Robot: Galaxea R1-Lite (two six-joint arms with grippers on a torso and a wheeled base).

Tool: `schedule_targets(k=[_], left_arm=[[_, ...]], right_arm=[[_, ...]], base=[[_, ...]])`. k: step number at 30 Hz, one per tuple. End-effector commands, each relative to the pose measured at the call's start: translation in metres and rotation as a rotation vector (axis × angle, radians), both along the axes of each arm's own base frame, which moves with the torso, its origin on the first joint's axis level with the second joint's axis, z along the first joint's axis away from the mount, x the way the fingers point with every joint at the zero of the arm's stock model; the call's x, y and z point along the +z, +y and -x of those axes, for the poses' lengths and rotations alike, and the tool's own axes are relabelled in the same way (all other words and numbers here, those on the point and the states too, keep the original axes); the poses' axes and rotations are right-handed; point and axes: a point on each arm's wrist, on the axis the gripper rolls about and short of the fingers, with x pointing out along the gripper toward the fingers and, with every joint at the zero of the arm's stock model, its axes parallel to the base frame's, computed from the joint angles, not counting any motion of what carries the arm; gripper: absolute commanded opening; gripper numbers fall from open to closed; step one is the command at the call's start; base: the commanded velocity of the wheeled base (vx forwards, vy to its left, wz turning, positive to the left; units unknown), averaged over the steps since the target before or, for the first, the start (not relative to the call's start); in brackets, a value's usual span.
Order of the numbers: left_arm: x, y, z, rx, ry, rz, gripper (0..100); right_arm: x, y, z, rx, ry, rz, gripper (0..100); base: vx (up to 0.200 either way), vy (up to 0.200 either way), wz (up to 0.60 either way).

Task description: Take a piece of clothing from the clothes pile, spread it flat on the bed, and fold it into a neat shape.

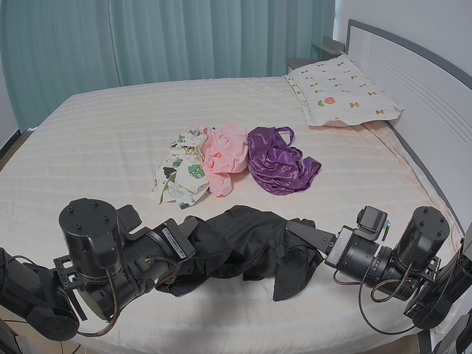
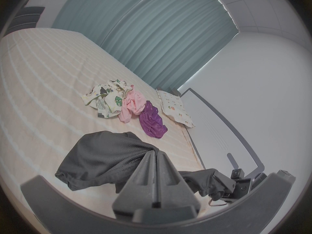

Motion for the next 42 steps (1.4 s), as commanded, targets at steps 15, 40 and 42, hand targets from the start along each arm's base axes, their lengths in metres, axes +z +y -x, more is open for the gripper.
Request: schedule_targets(k=[15,40,42], left_arm=[[-0.017,0.007,0.007,-0.008,0.097,0.029,0],[-0.005,0.013,0.006,0.008,0.066,0.077,0],[-0.002,0.016,0.003,0.023,0.058,0.085,0]], right_arm=[[-0.008,0.002,-0.003,-0.057,0.016,0.019,0],[-0.002,-0.002,-0.004,-0.076,-0.002,0.004,0],[-0.001,-0.003,-0.004,-0.079,-0.006,0.001,0]], base=[[-0.120,0.000,0.00],[0.000,0.136,0.00],[0.000,0.200,0.00]])
